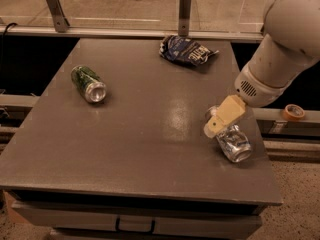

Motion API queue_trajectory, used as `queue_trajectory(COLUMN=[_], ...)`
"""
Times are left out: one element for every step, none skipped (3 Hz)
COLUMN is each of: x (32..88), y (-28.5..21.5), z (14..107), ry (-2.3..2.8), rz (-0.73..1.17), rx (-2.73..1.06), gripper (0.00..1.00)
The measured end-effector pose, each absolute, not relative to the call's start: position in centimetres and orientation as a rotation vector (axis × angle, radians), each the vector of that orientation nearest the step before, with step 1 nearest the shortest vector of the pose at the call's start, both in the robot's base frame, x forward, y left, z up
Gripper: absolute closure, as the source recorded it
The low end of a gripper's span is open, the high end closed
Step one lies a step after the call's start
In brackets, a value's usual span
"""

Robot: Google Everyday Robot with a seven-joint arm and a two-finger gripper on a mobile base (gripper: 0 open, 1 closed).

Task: Place redbull can upright

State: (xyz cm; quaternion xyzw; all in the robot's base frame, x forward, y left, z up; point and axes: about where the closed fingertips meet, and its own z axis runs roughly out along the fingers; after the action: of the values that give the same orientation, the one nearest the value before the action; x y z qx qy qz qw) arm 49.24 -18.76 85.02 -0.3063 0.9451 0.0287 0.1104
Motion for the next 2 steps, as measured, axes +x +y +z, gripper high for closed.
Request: queue_trajectory(x=[48.95,48.72], y=[-18.17,-17.88], z=[83.57,83.07], ry=[2.799,2.804], rz=[0.081,0.076], rx=[-0.841,-0.802], gripper=[0.15,0.38])
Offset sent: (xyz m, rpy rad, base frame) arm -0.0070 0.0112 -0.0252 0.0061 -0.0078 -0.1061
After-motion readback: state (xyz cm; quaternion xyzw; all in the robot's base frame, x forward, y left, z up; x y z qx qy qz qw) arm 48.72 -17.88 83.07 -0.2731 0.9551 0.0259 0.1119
